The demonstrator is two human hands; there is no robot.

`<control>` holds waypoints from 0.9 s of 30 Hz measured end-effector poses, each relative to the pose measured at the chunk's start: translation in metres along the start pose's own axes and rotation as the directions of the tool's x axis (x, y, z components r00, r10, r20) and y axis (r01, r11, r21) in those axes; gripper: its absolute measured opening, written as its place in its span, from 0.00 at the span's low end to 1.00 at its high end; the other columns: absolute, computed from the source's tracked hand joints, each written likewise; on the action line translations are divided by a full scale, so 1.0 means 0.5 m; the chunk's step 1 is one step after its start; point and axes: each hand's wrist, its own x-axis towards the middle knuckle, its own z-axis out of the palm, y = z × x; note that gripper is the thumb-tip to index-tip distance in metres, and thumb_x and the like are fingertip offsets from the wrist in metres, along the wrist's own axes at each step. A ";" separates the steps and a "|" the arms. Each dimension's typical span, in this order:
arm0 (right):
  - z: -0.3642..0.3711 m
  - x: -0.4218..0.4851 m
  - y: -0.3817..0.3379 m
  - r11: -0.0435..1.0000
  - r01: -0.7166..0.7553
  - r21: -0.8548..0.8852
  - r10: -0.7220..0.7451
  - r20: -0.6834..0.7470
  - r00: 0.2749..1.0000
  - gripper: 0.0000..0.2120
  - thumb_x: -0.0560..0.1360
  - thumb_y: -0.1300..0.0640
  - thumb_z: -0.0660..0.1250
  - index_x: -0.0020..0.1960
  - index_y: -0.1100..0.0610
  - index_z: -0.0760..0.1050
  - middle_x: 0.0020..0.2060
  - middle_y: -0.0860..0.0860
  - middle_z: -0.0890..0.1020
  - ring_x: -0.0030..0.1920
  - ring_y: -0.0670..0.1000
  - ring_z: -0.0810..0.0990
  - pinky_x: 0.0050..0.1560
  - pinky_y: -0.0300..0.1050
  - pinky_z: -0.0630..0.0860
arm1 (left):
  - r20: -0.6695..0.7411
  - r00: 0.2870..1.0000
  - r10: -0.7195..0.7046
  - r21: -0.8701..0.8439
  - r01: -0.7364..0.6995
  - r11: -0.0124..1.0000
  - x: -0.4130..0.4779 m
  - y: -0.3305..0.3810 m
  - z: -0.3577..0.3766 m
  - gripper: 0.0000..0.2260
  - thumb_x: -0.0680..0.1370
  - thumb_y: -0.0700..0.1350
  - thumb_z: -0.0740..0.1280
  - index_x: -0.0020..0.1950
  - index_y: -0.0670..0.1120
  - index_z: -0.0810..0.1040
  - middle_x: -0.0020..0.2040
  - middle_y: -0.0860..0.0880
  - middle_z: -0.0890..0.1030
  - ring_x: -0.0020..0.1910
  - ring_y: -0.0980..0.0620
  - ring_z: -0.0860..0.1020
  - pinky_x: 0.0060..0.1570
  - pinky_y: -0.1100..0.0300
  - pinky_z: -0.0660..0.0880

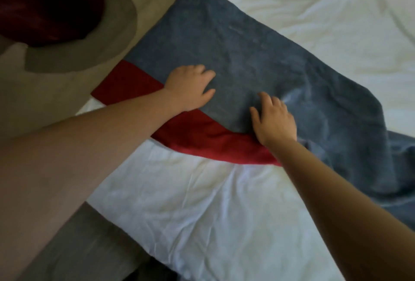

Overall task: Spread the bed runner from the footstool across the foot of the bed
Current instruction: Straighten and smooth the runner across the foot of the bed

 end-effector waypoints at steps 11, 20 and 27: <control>0.041 -0.354 0.146 0.977 -0.193 -0.088 0.179 -0.145 0.973 0.25 0.68 0.60 0.71 0.64 0.60 0.69 0.55 0.61 0.73 0.53 0.63 0.74 0.46 0.56 0.74 | 0.046 0.901 0.432 0.103 -0.434 0.895 -0.201 0.243 0.030 0.17 0.74 0.52 0.63 0.59 0.45 0.72 0.52 0.46 0.75 0.49 0.44 0.75 0.44 0.50 0.71; 0.058 -0.375 0.266 0.878 -0.254 -0.406 0.271 -0.017 0.962 0.17 0.72 0.62 0.65 0.60 0.59 0.69 0.51 0.58 0.78 0.54 0.61 0.77 0.49 0.51 0.71 | 0.076 0.970 0.231 0.318 -0.243 0.916 -0.176 0.346 0.068 0.11 0.75 0.43 0.61 0.57 0.45 0.70 0.58 0.44 0.71 0.56 0.43 0.71 0.54 0.51 0.66; 0.056 -0.424 0.340 0.918 -0.234 -0.320 0.268 0.065 0.961 0.12 0.69 0.61 0.68 0.52 0.57 0.73 0.47 0.56 0.80 0.50 0.59 0.77 0.46 0.48 0.70 | 0.144 0.982 0.118 0.391 -0.166 0.905 -0.182 0.384 0.074 0.10 0.73 0.34 0.62 0.53 0.42 0.74 0.52 0.44 0.78 0.51 0.42 0.77 0.42 0.54 0.66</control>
